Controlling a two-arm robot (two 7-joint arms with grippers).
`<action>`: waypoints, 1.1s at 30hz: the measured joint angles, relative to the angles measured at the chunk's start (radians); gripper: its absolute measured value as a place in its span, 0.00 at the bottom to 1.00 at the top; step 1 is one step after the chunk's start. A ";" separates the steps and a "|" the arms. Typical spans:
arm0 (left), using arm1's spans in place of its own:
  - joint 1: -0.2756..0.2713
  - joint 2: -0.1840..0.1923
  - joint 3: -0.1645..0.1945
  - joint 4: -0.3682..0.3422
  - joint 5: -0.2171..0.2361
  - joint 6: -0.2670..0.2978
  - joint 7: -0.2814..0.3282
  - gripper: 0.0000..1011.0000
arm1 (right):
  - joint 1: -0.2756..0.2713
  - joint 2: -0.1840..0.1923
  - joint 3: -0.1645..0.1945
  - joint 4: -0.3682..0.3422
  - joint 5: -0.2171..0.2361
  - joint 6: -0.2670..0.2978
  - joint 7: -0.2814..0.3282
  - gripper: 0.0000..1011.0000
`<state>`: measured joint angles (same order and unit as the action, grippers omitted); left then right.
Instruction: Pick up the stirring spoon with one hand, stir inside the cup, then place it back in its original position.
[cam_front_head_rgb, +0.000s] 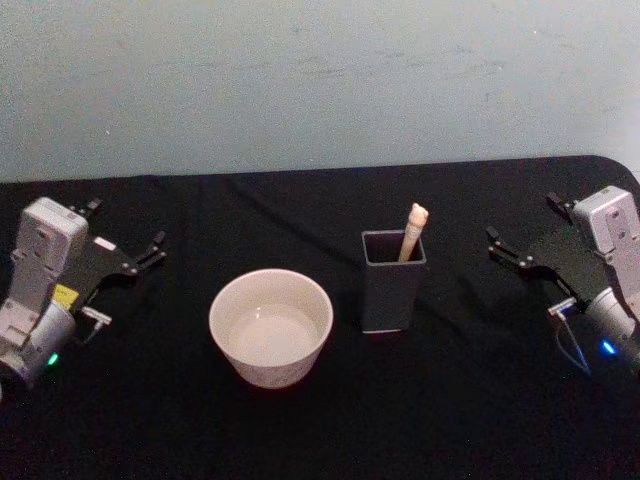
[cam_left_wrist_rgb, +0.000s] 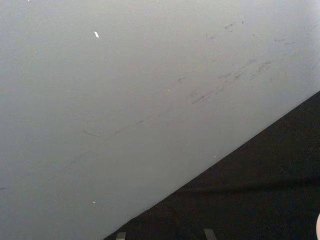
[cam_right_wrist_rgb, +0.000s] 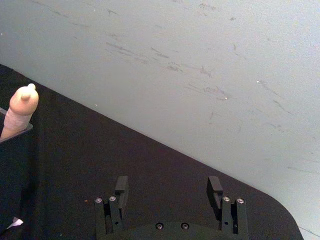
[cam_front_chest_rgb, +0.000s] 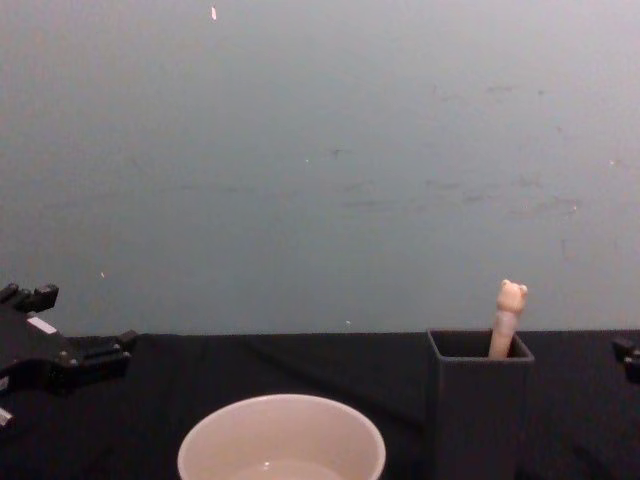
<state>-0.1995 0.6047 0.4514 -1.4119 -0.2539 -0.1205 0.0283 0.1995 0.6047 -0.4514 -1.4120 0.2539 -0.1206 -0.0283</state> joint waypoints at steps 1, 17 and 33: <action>0.000 0.000 0.000 0.000 0.000 0.000 0.000 0.99 | 0.000 0.000 0.000 0.000 0.000 0.000 0.000 0.99; 0.000 0.000 0.000 0.000 0.000 0.000 0.000 0.99 | 0.000 0.000 0.000 0.000 0.000 0.000 0.000 0.99; 0.000 0.000 0.000 0.000 0.000 0.000 0.000 0.99 | 0.000 0.000 0.000 0.000 0.000 0.000 0.000 0.99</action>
<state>-0.1995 0.6047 0.4514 -1.4120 -0.2539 -0.1205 0.0283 0.1995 0.6047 -0.4514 -1.4120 0.2539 -0.1205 -0.0282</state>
